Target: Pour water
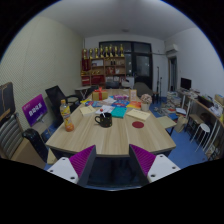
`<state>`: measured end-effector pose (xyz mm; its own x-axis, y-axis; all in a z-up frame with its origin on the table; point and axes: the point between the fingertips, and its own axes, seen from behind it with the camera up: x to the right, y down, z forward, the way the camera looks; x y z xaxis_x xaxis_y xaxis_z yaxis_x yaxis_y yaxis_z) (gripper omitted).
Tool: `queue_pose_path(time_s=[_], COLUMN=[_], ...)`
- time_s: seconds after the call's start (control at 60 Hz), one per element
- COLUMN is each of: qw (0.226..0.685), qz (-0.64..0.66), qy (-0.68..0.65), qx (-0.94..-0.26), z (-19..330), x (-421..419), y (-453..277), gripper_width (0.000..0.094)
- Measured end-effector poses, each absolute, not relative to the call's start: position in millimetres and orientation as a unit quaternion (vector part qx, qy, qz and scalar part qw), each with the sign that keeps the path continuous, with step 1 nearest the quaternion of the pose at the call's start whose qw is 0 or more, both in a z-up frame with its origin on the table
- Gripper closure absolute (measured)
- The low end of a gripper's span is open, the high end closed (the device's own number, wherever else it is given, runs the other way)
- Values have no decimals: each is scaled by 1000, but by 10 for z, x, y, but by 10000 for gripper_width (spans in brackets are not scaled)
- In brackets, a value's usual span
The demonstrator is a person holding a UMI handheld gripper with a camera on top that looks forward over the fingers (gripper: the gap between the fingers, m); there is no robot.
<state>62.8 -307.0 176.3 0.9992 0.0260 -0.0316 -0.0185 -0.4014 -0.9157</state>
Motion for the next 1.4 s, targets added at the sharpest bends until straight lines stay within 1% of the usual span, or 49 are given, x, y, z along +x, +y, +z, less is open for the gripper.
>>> queue_pose_path(time_s=[0.017, 0.05, 0.133, 0.15, 0.217, 0.283, 0.3, 0.35, 0.367, 0.417, 0.433, 0.45, 0.467, 0.483, 0.567, 0.583, 0.6, 0.633, 0.667, 0.683, 0.717, 0.75, 0.85, 0.967, 1.017, 1.033, 1.1, 1.233, 1.333, 1.35, 1.383, 1.4], qw=[548, 548, 549, 550, 549, 563, 568, 579, 577, 570, 571, 571, 572, 572, 574, 578, 580, 583, 587, 591, 601, 608, 612, 615, 621, 624, 632, 652, 634, 630, 619, 614], qz=[18, 14, 7, 5, 8, 14, 20, 26, 24, 25, 28, 27, 32, 32, 51, 53, 54, 48, 39, 36, 34, 31, 22, 18, 8, 6, -1, -2, 15, 17, 23, 28], qy=[-1, 0, 8, 10, 9, -3, -9, -19, -19, -22, -24, -23, -24, -21, -23, -26, -29, -34, -38, -40, -46, -48, -37, -22, -21, -22, -18, -13, -7, -13, -22, -24], qx=[-836, -836, -836, -835, -836, -826, -822, -815, -816, -821, -820, -820, -819, -819, -817, -814, -812, -810, -807, -805, -797, -792, -789, -788, -783, -781, -775, -758, -773, -776, -784, -788], z=[1743, 1759, 1706, 1614, 1521, 1489, 1515, 1428, 1384, 1246, 1213, 1188, 1157, 1121, 1038, 961, 955, 965, 968, 976, 997, 992, 919, 824, 842, 851, 829, 839, 809, 809, 817, 820], x=[650, 642, 602, 453, 287, 30, 108, -222, -431, -668, -631, -851, -824, -1085, -1628, -1666, -1767, -1998, -2142, -2212, -2350, -2397, -2596, -2636, -2661, -2670, -2621, -2626, -2647, -2658, -2698, -2700], y=[-2966, -3038, -2893, -2788, -2662, -2524, -2470, -2301, -2253, -2061, -1974, -1903, -1814, -1731, -1253, -1142, -1040, -814, -597, -493, -287, -90, 346, 633, 707, 739, 862, 955, 1018, 1034, 1064, 1080], gripper_width=[202, 200, 203, 204, 206, 199, 200, 202, 202, 202, 200, 201, 203, 201, 200, 204, 206, 189, 152, 100, 83, 100, 106, 98, 101, 114, 447, 473, 476, 506, 509, 531])
